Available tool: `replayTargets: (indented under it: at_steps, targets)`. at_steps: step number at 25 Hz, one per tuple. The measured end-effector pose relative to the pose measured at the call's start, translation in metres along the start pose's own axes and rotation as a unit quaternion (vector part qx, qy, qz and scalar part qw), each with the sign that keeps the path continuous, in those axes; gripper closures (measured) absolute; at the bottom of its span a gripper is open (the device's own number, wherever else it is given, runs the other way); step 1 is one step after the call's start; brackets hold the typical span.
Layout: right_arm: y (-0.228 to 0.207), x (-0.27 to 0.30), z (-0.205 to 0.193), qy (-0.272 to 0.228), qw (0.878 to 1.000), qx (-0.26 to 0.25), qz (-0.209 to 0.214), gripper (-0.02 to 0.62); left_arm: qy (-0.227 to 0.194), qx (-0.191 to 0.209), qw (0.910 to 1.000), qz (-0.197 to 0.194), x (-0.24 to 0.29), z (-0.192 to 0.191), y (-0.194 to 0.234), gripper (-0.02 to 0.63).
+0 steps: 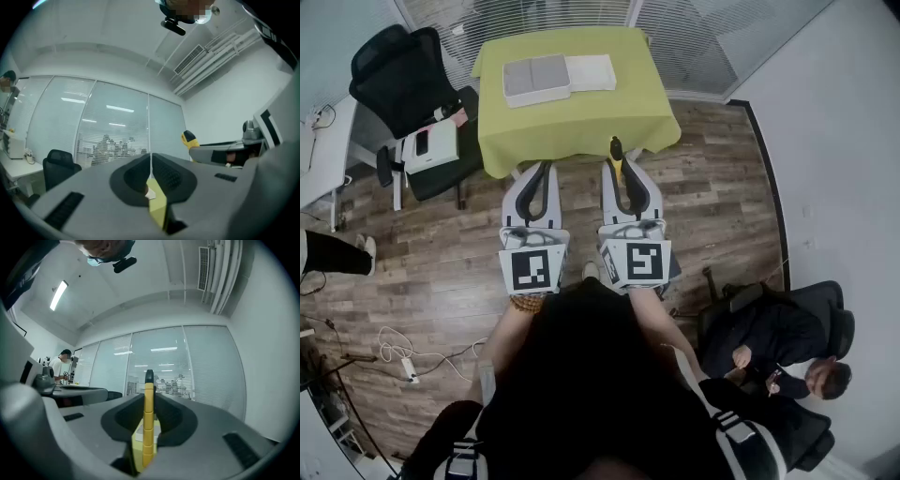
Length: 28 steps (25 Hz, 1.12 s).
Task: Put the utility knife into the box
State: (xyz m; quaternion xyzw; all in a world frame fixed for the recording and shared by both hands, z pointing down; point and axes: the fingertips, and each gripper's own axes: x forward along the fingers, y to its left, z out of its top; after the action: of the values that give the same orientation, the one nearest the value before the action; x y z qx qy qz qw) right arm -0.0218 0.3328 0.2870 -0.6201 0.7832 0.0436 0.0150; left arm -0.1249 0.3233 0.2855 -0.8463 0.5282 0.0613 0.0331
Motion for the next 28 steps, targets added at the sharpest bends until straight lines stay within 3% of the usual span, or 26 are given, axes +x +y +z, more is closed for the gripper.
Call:
replayTargets:
  at_steps: [28]
  targets:
    - [-0.033,-0.005,-0.011,-0.001,0.999,0.031,0.021,0.525,0.007,0.022,0.9997,-0.003,0.016,-0.005,-0.037,0.584]
